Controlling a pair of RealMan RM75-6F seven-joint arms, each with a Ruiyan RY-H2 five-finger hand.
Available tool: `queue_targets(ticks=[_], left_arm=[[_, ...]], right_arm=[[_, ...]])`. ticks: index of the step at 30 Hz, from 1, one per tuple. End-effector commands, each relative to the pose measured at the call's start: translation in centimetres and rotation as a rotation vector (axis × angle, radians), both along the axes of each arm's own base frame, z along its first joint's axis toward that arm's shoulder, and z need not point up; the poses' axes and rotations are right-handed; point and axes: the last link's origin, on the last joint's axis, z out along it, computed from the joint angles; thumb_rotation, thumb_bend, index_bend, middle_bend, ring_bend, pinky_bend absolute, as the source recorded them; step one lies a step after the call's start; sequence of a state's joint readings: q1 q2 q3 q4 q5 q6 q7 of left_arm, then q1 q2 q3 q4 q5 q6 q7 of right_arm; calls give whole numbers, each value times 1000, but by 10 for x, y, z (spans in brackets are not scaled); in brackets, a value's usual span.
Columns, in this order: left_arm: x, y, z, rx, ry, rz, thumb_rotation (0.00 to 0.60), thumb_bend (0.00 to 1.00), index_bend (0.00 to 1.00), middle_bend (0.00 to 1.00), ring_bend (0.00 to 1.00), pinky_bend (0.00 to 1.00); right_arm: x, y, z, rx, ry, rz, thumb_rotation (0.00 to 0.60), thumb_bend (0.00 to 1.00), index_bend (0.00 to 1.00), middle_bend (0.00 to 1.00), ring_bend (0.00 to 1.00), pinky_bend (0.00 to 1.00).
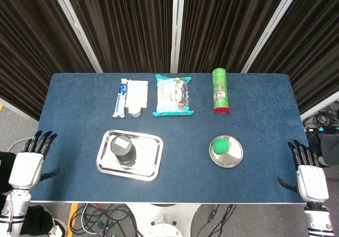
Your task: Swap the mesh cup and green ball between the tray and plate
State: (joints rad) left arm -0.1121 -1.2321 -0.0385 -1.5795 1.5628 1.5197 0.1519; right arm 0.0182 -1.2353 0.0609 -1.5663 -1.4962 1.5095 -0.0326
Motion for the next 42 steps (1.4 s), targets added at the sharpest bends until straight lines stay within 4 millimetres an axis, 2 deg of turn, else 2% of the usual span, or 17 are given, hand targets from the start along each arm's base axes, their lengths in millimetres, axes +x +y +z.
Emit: queue_targets(ticks=[1,8,17,23,30,36,42], left_arm=[[-1,-1,-1,-4,-3,3,600,3,128,96,18,179],[3,1,-6,-28,-35,-13,600,4,128,95,18,180],[40,15,-32,-160,-66,-134,600,4,128,95,18,180],[76,36,-64,-269,-60,-236,600,4,119,92,18,178],[116,60,-91,-358,-87,-310,600,4,107,86,18,175],[133,83,-114,-442,-80,-324,600,4,106,83,18,174],[135,100,-127,-485,-67,-310,600,4,107,83,18,174]], right_arm=[[0,1,-1,3,-1,-2,600,0,0,0,0,0],[-1,1,1,-6,-4,-2,600,0,0,0,0,0],[3,-3,6,-20,-9,7,600,0,0,0,0,0],[9,-5,9,-20,2,31,600,0,0,0,0,0],[10,-8,9,-10,9,31,600,0,0,0,0,0],[7,-11,6,0,6,25,600,0,0,0,0,0],[3,-12,7,2,5,16,600,0,0,0,0,0]])
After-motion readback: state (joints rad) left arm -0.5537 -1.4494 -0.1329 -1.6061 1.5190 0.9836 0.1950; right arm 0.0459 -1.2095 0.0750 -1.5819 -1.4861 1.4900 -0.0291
